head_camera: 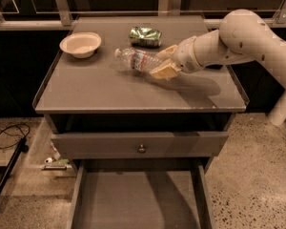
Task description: Pick water bottle from middle drawer and place on counter
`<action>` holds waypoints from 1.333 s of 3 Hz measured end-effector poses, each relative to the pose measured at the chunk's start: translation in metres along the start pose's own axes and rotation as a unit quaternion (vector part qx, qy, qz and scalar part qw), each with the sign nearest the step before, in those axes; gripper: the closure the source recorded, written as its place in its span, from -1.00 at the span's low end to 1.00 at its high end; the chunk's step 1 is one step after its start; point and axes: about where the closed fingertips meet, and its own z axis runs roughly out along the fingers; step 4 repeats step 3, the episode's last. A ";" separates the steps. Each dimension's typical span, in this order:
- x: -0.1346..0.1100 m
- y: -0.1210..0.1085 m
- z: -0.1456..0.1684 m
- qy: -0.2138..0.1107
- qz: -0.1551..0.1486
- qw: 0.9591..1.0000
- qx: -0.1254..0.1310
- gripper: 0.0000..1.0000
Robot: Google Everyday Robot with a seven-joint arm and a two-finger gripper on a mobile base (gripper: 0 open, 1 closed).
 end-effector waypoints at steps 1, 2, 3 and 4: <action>0.000 0.000 0.000 0.000 0.000 1.000 0.000 -0.79; 0.000 0.000 0.000 0.000 0.000 1.000 0.000 -1.00; 0.000 0.000 0.000 0.000 0.000 1.000 0.000 -1.00; 0.000 0.000 0.000 0.000 0.000 1.000 0.000 -1.00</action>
Offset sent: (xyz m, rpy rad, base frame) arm 0.0000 0.0000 0.0000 0.0000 0.0000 0.0000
